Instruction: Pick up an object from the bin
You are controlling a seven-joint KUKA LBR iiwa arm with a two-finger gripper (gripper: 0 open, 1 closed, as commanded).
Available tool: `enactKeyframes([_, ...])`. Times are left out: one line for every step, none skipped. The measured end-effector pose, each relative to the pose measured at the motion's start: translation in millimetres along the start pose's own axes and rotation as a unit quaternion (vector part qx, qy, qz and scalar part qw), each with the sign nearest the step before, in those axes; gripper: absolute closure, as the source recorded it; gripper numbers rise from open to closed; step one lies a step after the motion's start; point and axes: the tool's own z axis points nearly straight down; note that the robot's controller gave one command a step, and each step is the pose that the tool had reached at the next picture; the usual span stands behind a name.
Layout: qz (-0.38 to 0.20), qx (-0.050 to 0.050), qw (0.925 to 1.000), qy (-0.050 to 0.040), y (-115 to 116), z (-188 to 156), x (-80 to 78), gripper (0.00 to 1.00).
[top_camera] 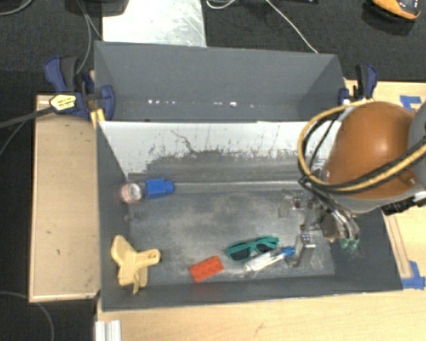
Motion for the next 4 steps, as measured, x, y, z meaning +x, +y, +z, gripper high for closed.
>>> enactKeyframes([0.0, 0.0, 1.0, -0.0043, -0.1, -4.0, -1.7, 0.0])
enactKeyframes([-0.055, -0.001, 0.9985, -0.0063, 37.4, 128.4, -4.4, 0.0])
enactKeyframes([-0.02, 0.0, 0.9998, -0.0053, 36.8, 62.7, -5.7, 0.0])
enactKeyframes([-0.054, -0.001, 0.9985, -0.0102, 37.5, 127.5, -6.4, 0.0])
